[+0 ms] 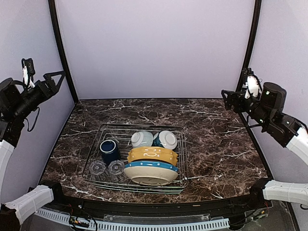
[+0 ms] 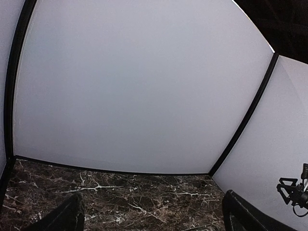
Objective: Unload the mixed dishes from the dish rack
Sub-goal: Grab the plate from the dish rack, then place the plate in the corner of the board.
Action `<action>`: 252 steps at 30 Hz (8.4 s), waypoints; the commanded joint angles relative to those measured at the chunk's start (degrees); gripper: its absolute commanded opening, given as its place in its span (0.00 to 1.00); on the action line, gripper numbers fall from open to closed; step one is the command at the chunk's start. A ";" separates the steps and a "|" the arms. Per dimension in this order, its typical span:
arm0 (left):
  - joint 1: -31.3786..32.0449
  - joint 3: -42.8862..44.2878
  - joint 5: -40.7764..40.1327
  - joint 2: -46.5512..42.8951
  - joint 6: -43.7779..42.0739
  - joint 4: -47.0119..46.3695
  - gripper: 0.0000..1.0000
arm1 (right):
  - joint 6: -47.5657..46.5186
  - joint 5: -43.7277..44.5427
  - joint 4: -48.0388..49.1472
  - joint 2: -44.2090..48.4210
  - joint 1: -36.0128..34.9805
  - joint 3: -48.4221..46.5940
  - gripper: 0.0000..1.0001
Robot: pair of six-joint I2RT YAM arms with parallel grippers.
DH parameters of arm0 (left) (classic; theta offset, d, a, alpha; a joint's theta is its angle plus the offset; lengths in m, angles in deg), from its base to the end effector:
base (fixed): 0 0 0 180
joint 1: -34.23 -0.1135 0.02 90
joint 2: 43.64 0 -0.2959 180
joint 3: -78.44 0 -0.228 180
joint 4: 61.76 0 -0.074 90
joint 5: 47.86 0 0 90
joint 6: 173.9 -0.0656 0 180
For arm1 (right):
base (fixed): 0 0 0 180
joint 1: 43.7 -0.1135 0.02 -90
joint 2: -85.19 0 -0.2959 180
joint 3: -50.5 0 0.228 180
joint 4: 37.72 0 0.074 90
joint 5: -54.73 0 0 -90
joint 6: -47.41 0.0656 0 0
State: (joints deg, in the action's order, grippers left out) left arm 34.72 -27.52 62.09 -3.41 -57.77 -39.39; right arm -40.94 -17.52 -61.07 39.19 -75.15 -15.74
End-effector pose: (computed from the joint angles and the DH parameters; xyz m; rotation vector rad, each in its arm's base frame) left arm 0.1163 -0.0234 0.4584 -0.0169 1.4115 -0.6247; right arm 0.1509 0.0688 0.3978 -0.1837 1.6155 0.1932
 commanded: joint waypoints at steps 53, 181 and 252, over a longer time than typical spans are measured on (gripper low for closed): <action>35.89 0.16 18.79 32.39 -19.63 13.03 0.92 | -19.32 -67.81 -28.81 -46.27 -11.07 -24.43 0.77; 18.78 10.43 -6.91 35.87 -23.54 11.26 0.86 | -12.75 -73.45 -15.50 -48.89 -11.96 -32.04 0.00; 18.76 6.53 -8.22 31.62 -20.31 8.00 0.89 | -19.37 20.85 -16.54 -76.69 14.59 -49.92 0.00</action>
State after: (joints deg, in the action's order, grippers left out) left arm 53.82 -19.76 52.80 28.44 -78.97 -30.24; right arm -56.92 -4.73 -84.48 -34.25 -60.79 -61.50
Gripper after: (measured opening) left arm 0.886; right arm 0.208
